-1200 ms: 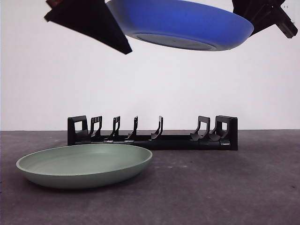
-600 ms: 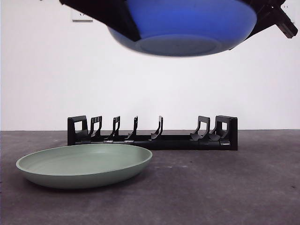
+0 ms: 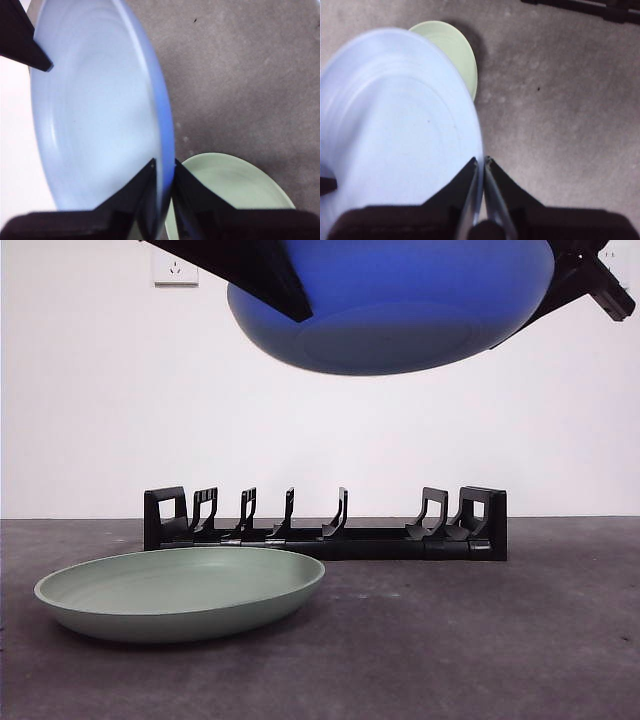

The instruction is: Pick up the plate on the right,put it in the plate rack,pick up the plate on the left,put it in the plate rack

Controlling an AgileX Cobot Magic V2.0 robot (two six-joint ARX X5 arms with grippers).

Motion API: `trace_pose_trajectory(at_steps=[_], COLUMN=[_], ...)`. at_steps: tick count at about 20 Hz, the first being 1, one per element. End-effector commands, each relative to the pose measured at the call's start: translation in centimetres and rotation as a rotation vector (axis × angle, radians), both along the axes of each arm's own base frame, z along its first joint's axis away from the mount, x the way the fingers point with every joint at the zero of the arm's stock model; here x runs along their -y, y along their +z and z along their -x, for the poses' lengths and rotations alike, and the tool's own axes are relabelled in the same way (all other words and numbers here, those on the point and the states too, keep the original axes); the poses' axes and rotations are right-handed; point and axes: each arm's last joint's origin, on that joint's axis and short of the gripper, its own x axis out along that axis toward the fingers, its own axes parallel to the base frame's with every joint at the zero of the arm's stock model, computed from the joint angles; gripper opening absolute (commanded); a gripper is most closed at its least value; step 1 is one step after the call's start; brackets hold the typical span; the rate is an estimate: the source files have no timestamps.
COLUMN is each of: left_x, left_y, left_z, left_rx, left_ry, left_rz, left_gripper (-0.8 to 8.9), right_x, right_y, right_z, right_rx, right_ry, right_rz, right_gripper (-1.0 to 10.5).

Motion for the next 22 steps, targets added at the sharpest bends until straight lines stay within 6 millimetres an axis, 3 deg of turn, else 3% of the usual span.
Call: trace_pose_trajectory(at_steps=[1,4,7,11,14,16,22], left_x=[-0.1,-0.2,-0.2,-0.7,-1.7,-2.9,-6.7], left_y=[-0.1,-0.2,-0.3,-0.2,0.7,1.6,3.7], left_z=[-0.1,0.0,0.1,-0.9,-3.4,-5.5,-10.0], left_rx=[-0.040,-0.053,-0.096,-0.180,-0.289,-0.365,-0.490], left_ry=[0.063,0.063,0.075,0.184,0.339,0.414,0.530], left_rz=[0.025,0.019,0.043,0.144,0.401,0.604,1.054], left_gripper=[-0.09,-0.09,-0.08,-0.08,-0.08,-0.08,-0.08], right_x=[0.0,0.0,0.0,0.3,0.9,1.3,1.7], right_y=[0.3,1.0,2.9,8.1,11.6,12.9,12.5], right_z=[-0.3,-0.5,-0.5,0.4,2.1,3.3,5.2], right_rx=[0.041,0.076,0.140,0.287,0.407,0.448,0.360], right_ry=[0.004,0.003,0.002,-0.028,-0.070,-0.083,-0.033], right_rz=[-0.001,-0.011,-0.027,-0.065,-0.031,-0.025,0.023], right_gripper=[1.9,4.1,4.4,4.4,4.4,4.4,4.4])
